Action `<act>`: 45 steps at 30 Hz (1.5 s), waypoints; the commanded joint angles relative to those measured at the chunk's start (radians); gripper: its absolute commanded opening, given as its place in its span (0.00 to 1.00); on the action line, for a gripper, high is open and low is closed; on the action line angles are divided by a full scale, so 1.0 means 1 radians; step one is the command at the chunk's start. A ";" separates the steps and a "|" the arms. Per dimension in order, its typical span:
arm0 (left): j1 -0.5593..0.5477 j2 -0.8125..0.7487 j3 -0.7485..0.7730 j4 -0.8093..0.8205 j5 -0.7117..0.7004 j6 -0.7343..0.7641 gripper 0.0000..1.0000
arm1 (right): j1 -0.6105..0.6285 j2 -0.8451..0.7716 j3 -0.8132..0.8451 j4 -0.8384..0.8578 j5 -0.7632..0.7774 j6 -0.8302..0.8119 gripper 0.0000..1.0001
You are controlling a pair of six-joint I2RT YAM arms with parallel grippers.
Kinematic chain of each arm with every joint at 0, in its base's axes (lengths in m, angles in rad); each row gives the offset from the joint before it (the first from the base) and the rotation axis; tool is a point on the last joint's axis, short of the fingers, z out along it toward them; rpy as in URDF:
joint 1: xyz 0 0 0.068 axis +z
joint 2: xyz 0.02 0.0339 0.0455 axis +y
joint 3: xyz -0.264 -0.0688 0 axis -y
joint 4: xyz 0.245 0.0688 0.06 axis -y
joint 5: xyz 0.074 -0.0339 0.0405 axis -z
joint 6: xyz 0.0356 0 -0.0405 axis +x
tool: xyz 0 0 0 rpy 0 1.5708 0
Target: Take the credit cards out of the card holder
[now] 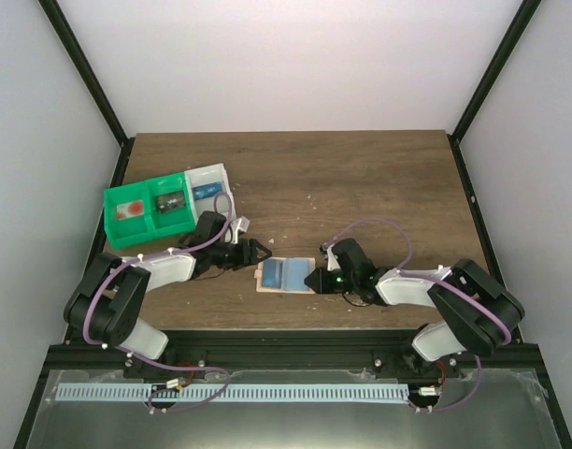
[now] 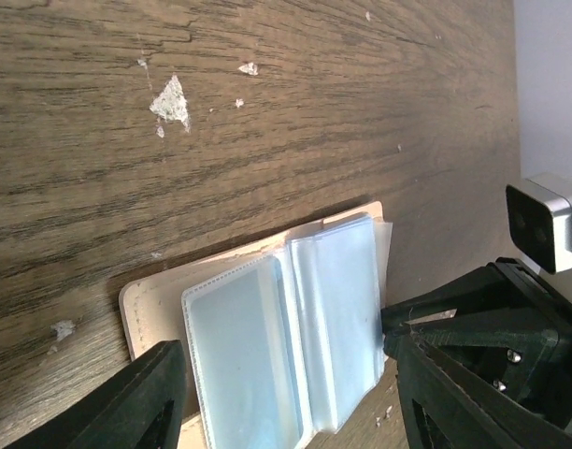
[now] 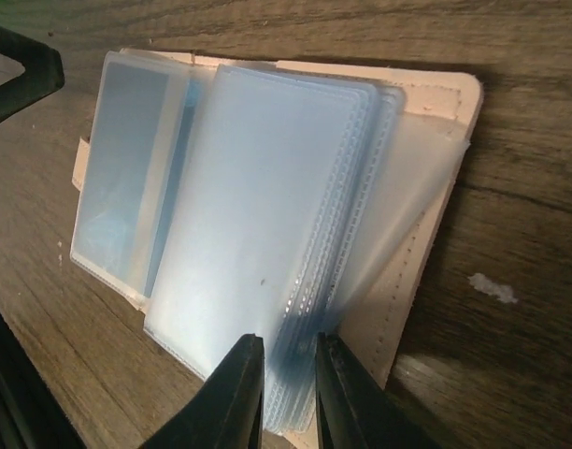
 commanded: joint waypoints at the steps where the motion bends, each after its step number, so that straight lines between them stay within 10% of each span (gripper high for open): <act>1: -0.003 0.022 -0.002 0.024 0.016 0.007 0.63 | 0.012 -0.003 -0.013 0.036 -0.029 0.021 0.17; 45: -0.123 0.026 0.004 0.198 0.136 -0.149 0.61 | 0.014 -0.027 -0.059 0.079 -0.008 0.037 0.19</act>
